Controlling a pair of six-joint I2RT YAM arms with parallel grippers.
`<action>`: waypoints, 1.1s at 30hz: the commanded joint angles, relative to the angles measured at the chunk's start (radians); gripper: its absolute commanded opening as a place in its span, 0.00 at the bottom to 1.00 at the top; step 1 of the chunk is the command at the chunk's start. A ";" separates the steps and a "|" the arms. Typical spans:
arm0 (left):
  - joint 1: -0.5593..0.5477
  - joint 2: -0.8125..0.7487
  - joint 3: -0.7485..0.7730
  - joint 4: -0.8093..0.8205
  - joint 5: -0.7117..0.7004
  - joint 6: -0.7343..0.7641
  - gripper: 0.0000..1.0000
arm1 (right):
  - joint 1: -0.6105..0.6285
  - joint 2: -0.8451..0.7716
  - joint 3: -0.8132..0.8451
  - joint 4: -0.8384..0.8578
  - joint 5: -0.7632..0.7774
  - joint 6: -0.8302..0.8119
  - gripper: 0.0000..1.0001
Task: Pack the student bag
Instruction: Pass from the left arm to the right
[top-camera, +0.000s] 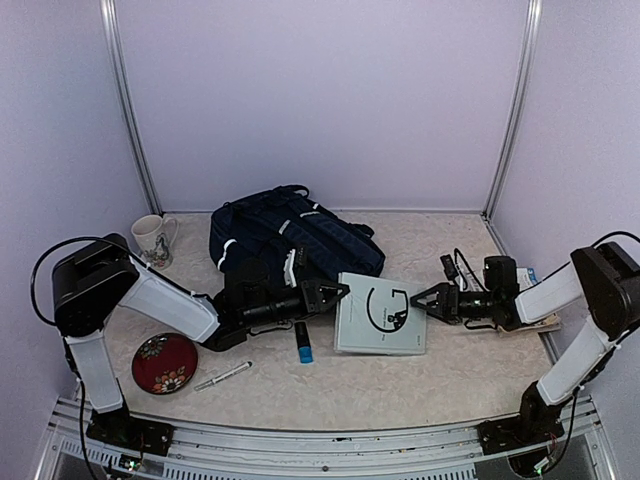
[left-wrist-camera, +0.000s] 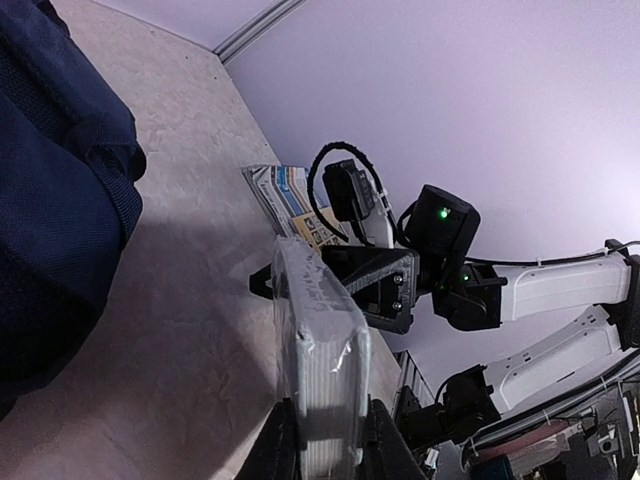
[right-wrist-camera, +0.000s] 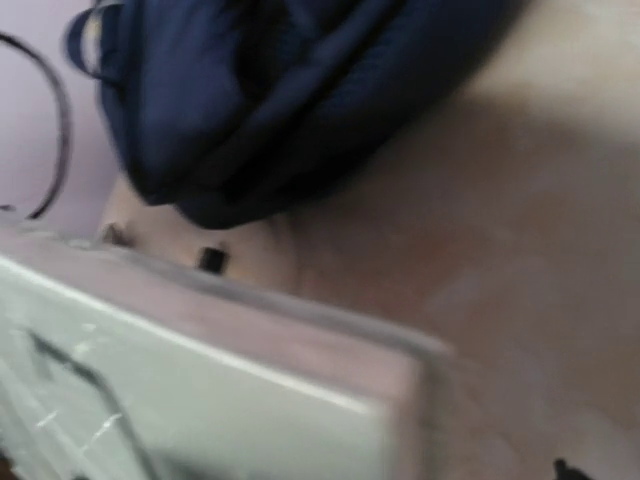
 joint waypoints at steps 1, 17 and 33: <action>0.015 0.006 0.023 0.185 0.036 -0.033 0.00 | -0.006 0.042 -0.020 0.210 -0.144 0.070 0.96; 0.040 0.022 0.009 0.219 0.037 -0.054 0.00 | 0.144 -0.112 0.021 0.179 -0.224 0.097 0.60; 0.054 -0.032 0.056 0.019 0.078 0.067 0.78 | 0.140 -0.400 0.127 -0.210 -0.096 0.029 0.00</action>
